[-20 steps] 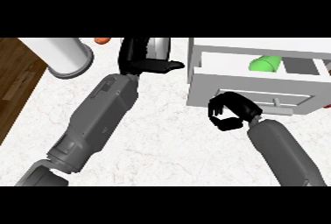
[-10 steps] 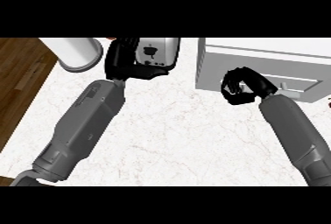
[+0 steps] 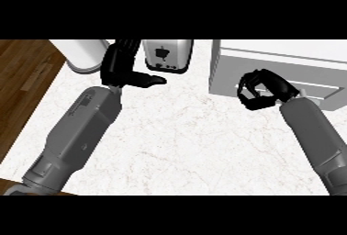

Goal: Pick up the cup, place it into the drawer and close the drawer

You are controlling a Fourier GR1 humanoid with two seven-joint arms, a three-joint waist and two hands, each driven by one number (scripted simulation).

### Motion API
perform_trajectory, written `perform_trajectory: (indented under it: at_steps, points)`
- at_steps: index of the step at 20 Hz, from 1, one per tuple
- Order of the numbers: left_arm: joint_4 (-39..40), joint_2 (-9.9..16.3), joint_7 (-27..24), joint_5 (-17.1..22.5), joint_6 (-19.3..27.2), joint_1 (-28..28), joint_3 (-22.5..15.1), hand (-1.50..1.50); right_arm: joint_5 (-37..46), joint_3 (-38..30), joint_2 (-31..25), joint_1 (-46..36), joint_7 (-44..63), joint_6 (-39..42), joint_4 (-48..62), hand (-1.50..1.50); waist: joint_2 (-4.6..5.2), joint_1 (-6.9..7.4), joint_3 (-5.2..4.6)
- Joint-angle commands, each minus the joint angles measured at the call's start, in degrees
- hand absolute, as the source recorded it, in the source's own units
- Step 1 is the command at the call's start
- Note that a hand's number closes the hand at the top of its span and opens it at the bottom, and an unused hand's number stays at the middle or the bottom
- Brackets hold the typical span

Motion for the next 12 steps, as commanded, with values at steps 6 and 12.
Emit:
perform_trajectory:
  at_steps: [6, 12]
  points:
    - [-1.7, 0.9, 0.6, 0.5, -2.5, 2.0, -0.4, -1.50, -2.5, -6.3, -7.8, -9.8, 4.3, -1.7, 0.8, 1.50, 1.14, 3.09, -0.50]
    - [-2.7, 0.6, 0.4, 0.8, -3.3, 3.0, -0.5, -1.50, -4.1, -6.9, -9.1, -8.8, 4.7, 0.9, -0.9, 1.50, 1.10, 3.60, -0.54]
